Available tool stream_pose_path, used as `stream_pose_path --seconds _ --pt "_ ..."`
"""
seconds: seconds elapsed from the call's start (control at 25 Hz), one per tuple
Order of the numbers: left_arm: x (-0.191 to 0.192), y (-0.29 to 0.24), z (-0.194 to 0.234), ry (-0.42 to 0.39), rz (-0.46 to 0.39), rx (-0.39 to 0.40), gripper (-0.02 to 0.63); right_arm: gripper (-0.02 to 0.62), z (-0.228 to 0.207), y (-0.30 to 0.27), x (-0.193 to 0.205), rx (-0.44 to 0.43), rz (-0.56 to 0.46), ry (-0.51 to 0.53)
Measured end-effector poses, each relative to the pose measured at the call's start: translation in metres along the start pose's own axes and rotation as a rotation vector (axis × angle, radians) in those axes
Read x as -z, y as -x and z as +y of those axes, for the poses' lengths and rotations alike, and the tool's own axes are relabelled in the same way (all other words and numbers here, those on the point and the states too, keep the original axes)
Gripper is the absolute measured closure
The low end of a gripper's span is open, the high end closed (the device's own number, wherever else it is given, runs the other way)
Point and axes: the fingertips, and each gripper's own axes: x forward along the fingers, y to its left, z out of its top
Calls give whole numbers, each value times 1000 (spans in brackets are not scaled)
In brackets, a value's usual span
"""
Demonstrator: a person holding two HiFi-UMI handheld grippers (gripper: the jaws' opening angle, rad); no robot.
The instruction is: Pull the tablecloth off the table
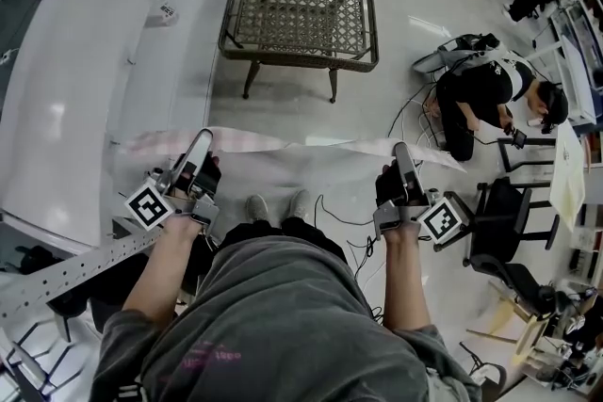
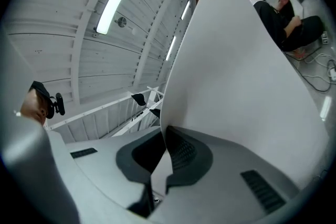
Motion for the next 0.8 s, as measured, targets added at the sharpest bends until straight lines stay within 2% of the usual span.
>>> stream_pose_path --seconds 0.36,0.8 --pt "-5 -4 -3 -41 -28 9 606 591 3 -1 -6 -22 -17 15" --pt "-29 -43 6 -38 -56 13 606 591 -4 -44 -29 -31 -14 1"
